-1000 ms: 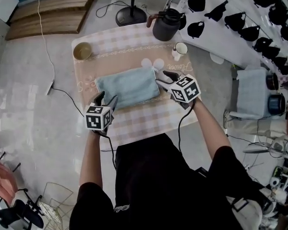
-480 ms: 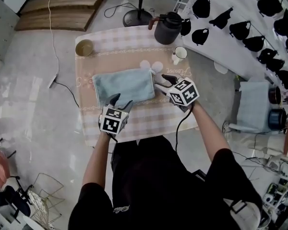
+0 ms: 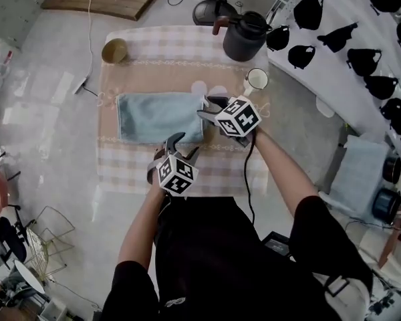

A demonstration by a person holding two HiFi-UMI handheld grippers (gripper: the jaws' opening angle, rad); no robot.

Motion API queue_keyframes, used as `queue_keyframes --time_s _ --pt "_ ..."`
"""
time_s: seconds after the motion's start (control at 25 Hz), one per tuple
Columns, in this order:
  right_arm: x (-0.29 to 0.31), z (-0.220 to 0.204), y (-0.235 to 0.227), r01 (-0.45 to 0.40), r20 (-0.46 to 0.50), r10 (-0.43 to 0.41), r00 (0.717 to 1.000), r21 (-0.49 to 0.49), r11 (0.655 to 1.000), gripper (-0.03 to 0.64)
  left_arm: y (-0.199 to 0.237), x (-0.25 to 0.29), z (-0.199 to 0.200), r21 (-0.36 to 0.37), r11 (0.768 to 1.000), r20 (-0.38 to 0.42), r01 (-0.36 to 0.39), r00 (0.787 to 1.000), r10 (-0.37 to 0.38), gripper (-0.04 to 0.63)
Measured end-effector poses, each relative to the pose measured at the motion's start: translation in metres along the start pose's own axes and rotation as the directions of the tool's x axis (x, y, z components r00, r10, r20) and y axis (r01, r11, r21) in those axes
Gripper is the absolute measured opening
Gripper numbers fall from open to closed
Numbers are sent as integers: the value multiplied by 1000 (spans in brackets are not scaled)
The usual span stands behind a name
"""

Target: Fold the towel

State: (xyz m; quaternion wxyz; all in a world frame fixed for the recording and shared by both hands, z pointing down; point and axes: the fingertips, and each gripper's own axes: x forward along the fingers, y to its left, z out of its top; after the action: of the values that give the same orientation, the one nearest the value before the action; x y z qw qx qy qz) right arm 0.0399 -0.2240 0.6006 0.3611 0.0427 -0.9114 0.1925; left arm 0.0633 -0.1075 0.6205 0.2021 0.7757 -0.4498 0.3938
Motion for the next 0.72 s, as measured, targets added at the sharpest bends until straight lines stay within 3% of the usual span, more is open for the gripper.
queue_keyframes --time_s 0.16,0.4,0.72 --pt "22 -9 -20 -40 -33 41 999 24 999 233 -2 29 3 0 1000 -37 -20 999 20 238" --pt "49 -24 -33 -63 -98 68 993 52 997 239 -10 56 -11 50 999 -138 18 990 -11 238" --pt "66 -26 -41 -83 -122 93 988 84 993 239 -2 72 -10 1 1000 -138 7 990 -7 238"
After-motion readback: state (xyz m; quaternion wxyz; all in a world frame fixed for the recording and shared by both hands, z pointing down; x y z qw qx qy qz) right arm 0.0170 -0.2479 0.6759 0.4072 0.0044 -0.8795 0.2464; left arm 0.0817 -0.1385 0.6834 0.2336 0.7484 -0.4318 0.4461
